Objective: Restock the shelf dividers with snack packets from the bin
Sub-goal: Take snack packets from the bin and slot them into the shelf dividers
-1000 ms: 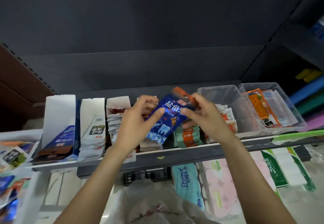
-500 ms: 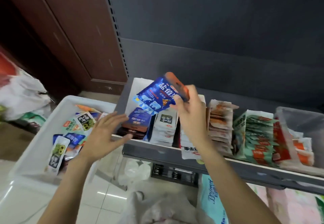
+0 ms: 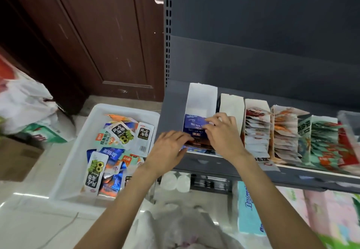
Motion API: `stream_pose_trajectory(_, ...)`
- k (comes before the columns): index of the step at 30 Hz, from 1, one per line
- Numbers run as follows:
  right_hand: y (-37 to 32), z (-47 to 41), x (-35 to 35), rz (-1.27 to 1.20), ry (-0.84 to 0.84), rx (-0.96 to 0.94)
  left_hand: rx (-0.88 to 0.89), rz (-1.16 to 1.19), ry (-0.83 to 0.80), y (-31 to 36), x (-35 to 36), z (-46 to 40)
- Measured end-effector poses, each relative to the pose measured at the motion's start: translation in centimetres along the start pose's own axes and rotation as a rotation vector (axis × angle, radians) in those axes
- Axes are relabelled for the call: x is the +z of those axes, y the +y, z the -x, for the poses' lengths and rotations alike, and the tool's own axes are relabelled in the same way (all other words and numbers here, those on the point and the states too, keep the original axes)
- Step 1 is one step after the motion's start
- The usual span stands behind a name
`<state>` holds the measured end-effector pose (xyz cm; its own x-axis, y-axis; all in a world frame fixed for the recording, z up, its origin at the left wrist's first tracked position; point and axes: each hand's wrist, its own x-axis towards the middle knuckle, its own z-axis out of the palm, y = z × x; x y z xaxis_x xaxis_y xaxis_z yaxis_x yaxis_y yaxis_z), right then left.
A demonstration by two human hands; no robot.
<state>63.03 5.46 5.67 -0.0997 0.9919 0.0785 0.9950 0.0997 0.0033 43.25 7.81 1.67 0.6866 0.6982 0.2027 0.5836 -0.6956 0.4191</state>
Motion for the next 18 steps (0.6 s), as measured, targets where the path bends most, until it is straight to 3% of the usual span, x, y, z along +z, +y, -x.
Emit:
stream_pose_trajectory(3, -0.2, 1.0, -0.7, -0.089, -0.119, 0.058, -0.046, 0.095, 0.033, 0.1, -0.8, 1.3)
stream_pose_trajectory(7, -2.7, 2.9, -3.7, -0.444, 0.134, 0.064, -0.247, 0.204, 0.256, 0.0, -2.8, 5.1)
stream_pose_trajectory(9, -4.8, 4.1, -4.6, -0.593, 0.173, -0.007, -0.4, 0.228, 0.332, -0.5, -3.3, 8.3)
stream_pose_trajectory(13, -9.3, 5.6, -3.0, -0.812, -0.01, -0.125, -0.81, 0.316, 0.357, -2.5, -3.5, 14.5)
stream_pose_trajectory(18, -15.2, 4.9, 2.8, -0.802, -0.272, -0.116, -1.254, 0.432, 0.299, -9.3, -2.4, 18.9)
